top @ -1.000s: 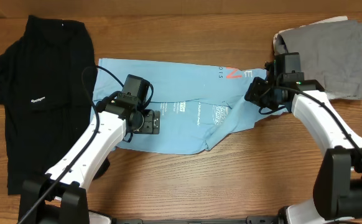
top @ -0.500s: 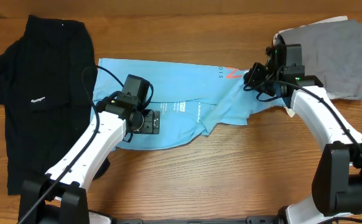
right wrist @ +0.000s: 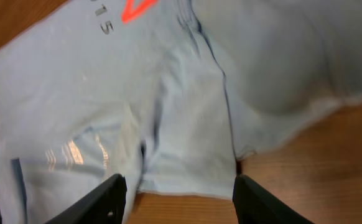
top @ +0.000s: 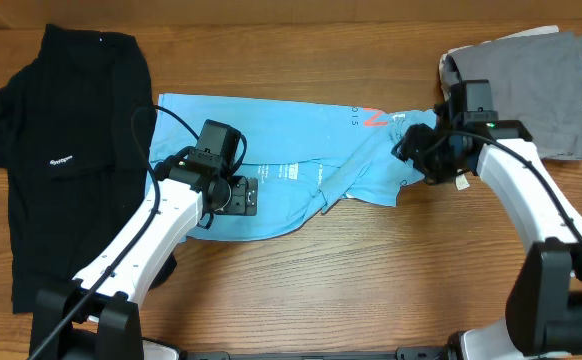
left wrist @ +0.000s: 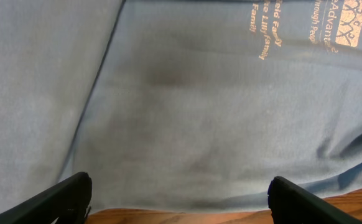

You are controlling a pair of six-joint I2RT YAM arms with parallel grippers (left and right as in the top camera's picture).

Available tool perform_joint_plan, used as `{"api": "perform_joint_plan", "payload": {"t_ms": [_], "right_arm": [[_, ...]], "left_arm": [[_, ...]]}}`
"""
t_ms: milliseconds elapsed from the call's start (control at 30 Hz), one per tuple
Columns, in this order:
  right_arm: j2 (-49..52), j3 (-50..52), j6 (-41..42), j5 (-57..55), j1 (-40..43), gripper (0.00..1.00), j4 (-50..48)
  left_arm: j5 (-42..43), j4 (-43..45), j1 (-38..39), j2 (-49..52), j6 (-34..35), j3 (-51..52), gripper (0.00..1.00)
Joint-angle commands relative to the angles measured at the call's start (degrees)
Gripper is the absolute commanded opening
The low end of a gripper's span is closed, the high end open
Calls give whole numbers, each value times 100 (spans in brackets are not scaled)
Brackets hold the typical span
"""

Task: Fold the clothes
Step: 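Pull the shirt's right side toward the center with the right gripper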

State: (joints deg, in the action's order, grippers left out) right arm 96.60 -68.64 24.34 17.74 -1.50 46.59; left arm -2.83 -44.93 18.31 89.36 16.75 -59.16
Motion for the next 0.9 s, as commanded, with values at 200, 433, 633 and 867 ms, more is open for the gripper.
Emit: {"api": "perform_joint_plan", "payload": {"t_ms": [200,433,633,867], "right_arm": [[-315,592,-715,-636,-262,48,-26],[-304,1388,-1117,-887,-321,38,-872],[-295,1810,-1172,-892,-448,37,-1360],[94,1982,-1222,-870,-704,38,-1709]], "left_arm": [[-74,39,37,-98,-48,26,94],[-72,127,37,-98,-48,26,95],[-74,136,37,-98,-48,26,95],[-74,155,37,-98,-48,26,95]]}}
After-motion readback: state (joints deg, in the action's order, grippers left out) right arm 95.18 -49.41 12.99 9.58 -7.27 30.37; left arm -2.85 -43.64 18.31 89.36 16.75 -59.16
